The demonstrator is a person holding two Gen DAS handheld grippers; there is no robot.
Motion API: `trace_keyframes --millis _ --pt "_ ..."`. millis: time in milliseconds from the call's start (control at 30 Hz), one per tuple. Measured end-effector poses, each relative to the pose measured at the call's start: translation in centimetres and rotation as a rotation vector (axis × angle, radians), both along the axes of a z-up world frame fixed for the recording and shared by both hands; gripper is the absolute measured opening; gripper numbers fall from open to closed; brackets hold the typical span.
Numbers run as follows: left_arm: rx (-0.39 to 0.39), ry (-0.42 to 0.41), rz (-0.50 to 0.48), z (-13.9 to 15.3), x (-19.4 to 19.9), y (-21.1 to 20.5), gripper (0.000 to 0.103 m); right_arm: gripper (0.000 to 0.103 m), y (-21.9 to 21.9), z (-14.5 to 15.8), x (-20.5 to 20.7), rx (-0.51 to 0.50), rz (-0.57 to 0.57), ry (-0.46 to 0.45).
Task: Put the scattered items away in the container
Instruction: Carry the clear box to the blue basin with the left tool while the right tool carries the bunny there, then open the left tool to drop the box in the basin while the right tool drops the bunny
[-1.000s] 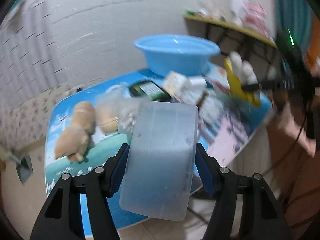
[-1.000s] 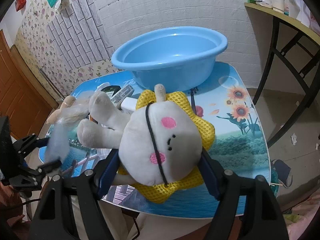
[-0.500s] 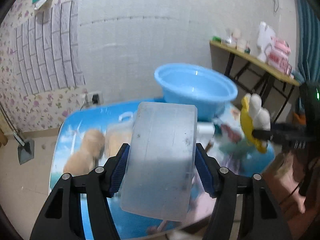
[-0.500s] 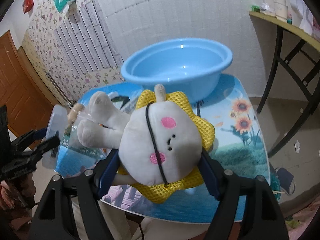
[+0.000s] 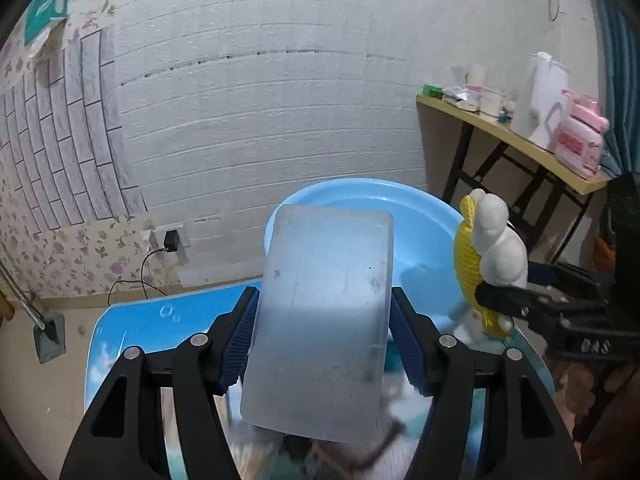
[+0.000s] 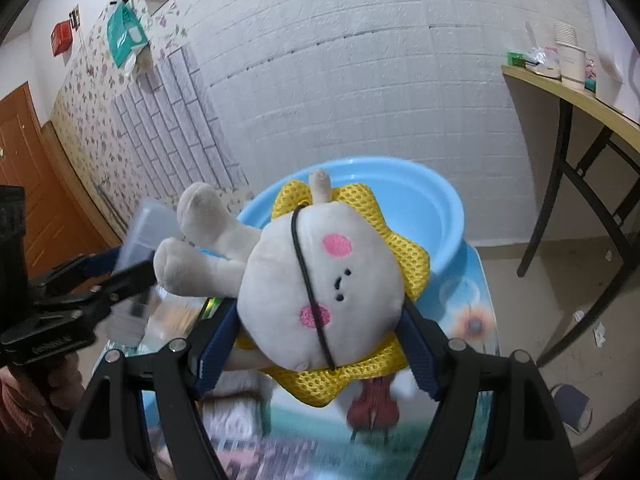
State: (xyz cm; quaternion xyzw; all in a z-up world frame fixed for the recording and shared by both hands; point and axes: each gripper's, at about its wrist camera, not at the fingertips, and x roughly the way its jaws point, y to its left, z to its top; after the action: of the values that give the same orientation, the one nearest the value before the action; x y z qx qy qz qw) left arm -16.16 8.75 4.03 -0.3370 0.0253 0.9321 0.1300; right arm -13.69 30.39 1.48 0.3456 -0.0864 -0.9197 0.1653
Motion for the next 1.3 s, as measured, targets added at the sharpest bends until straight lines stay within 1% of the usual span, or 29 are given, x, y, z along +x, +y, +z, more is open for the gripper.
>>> trace_keyframes --millis 133,233,300,400,433,500,533,567,633,667,700,767,867,933,1000,1067,1100,1133,1200,1300 --pt "-0.013 -0.021 0.019 -1.2 -3.5 1.3 0.063 0.076 0.7 -0.9 -2.7 -0.020 -0.007 -0.014" --pt "-0.035 -0.045 0.030 -2.3 -5.4 2.4 0.064 0.076 0.6 -1.3 -4.1 0.001 -0.001 -0.008" --pt "-0.040 -0.045 0.021 -2.9 -6.2 3.0 0.064 0.076 0.5 -1.2 -4.9 0.018 -0.002 -0.007" --pt "-0.053 -0.039 0.013 -3.8 -6.7 3.5 0.064 0.076 0.8 -1.2 -6.1 -0.009 0.009 -0.017" --pt "-0.049 -0.038 0.013 -4.0 -6.8 3.5 0.064 0.076 0.8 -1.2 -6.5 -0.014 0.008 -0.022" --pt "-0.021 -0.040 -0.001 -4.1 -6.7 3.7 0.064 0.076 0.5 -0.9 -6.9 -0.024 0.014 0.000" --pt "-0.018 -0.036 -0.009 -4.2 -6.6 3.8 0.065 0.076 0.3 -0.9 -7.2 -0.023 0.015 0.009" --pt "-0.026 -0.031 -0.015 -4.1 -6.5 3.9 0.068 0.076 0.1 -1.0 -7.3 -0.020 0.012 0.007" --pt "-0.054 -0.028 -0.014 -4.0 -6.1 4.1 0.070 0.077 -0.3 -1.3 -8.0 -0.029 0.005 -0.016" --pt "-0.055 -0.027 -0.012 -3.8 -5.6 4.0 0.072 0.077 -0.4 -1.6 -8.3 -0.051 0.001 -0.043" --pt "-0.046 -0.030 -0.010 -3.6 -5.1 3.7 0.077 0.078 -0.5 -1.8 -8.3 -0.071 -0.002 -0.062" --pt "-0.028 -0.029 -0.003 -3.2 -4.0 3.0 0.085 0.079 -0.7 -1.9 -8.0 -0.086 -0.004 -0.082" --pt "-0.020 -0.004 0.024 -2.8 -2.1 1.6 0.086 0.081 -1.8 -1.5 -7.2 -0.032 -0.010 -0.066" --pt "-0.006 -0.014 0.057 -2.8 -1.3 0.6 0.088 0.081 -2.5 -1.3 -6.6 -0.007 -0.022 -0.041" --pt "0.030 -0.032 0.074 -2.8 -0.5 -0.7 0.092 0.082 -2.9 -1.5 -6.3 -0.008 -0.024 -0.057" --pt "0.052 -0.033 0.080 -2.8 0.2 -1.7 0.096 0.083 -3.4 -1.8 -5.9 -0.009 -0.031 -0.079" --pt "0.054 -0.029 0.086 -2.8 0.6 -2.1 0.096 0.085 -3.4 -1.8 -5.7 -0.017 -0.036 -0.074" --pt "0.051 -0.027 0.091 -2.9 0.8 -2.4 0.097 0.087 -3.4 -1.7 -5.2 -0.030 -0.041 -0.055" --pt "0.039 -0.022 0.100 -3.0 1.4 -3.0 0.097 0.094 -3.4 -1.5 -4.5 -0.041 -0.056 -0.002" --pt "0.027 -0.020 0.106 -3.3 2.3 -3.8 0.097 0.096 -3.2 -1.2 -3.9 -0.015 -0.091 0.035"
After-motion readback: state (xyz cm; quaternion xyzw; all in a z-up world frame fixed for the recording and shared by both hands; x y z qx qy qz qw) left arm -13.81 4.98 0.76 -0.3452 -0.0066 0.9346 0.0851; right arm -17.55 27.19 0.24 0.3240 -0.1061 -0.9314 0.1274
